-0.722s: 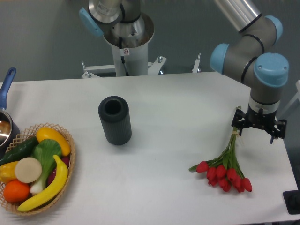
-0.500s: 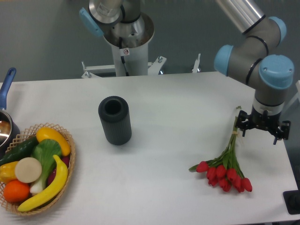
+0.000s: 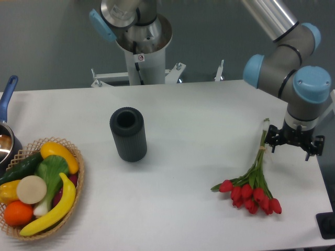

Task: Pick up the flowers from the table
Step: 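Lower the open gripper toward the green stems of the red tulips, then close the gripper around the tulip stems just above the blooms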

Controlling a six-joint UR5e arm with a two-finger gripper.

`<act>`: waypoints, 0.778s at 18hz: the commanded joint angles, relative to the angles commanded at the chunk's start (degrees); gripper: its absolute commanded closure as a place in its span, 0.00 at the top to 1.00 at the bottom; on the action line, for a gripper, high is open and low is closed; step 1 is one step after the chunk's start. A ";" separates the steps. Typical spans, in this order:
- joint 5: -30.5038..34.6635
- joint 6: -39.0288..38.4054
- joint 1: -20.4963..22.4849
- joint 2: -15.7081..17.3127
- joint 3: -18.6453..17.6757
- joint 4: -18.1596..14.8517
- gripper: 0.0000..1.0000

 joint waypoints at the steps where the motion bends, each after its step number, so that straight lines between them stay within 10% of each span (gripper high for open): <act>1: 0.17 -0.01 0.00 -0.26 -0.18 0.10 1.00; 14: 0.44 0.17 -1.76 -0.88 -2.29 -1.48 1.00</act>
